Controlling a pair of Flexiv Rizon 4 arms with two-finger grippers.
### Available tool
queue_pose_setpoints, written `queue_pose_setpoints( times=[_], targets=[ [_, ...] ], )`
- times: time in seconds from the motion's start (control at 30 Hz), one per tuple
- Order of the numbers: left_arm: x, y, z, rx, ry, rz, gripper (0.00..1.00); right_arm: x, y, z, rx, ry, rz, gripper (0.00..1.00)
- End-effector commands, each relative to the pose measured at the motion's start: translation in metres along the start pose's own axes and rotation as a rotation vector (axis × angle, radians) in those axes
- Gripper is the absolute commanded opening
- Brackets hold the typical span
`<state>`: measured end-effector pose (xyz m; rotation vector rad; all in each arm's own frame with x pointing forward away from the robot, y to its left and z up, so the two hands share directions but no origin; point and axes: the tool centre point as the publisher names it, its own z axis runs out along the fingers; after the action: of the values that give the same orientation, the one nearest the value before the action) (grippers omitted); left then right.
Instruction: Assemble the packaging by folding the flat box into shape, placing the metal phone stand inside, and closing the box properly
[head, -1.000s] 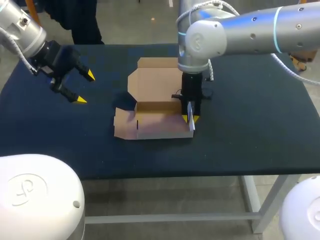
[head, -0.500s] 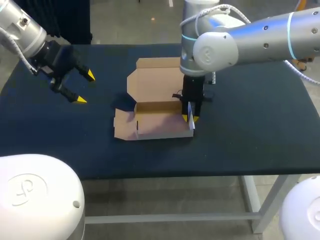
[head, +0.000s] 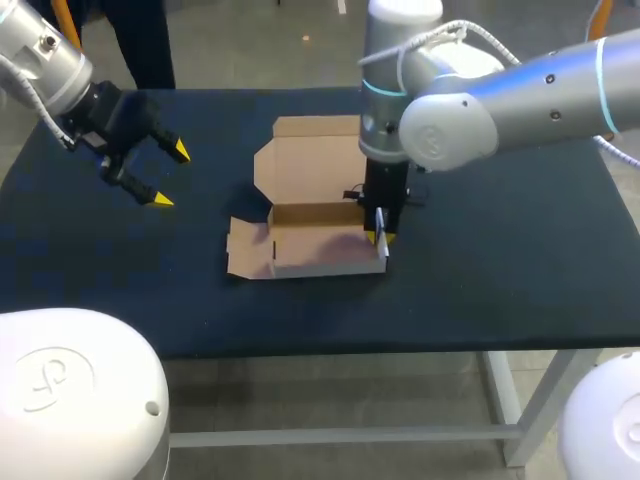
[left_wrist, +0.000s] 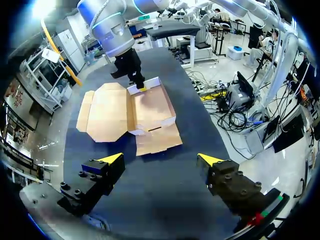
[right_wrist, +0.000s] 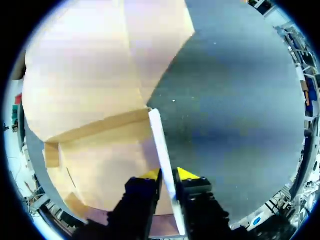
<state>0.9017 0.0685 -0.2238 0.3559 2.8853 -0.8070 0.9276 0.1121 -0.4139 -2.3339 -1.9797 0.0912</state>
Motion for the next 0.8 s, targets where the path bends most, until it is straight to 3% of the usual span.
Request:
queue_pose_setpoints(
  times=[0.03,0.23,0.33,0.8],
  targets=[
    [0.0005,-0.0003,-0.0014,-0.003,0.003,-0.001,1.00,0.0001,-0.0044,-0.0008,-0.021,0.005,-0.023,0.22],
    [0.0005,-0.0003,-0.0014,-0.003,0.003,-0.001,1.00,0.0023,-0.0011,0.0035,-0.013,-0.002,-0.052,0.19],
    [0.0005,-0.0003,-0.0014,-0.003,0.003,-0.001,1.00,0.0028,-0.0003,0.0053,-0.007,-0.005,-0.063,0.00],
    [0.0005,-0.0003,-0.0014,-0.003,0.003,-0.001,1.00,0.0022,0.0005,0.0046,0.012,-0.081,-0.127,0.00]
  ],
)
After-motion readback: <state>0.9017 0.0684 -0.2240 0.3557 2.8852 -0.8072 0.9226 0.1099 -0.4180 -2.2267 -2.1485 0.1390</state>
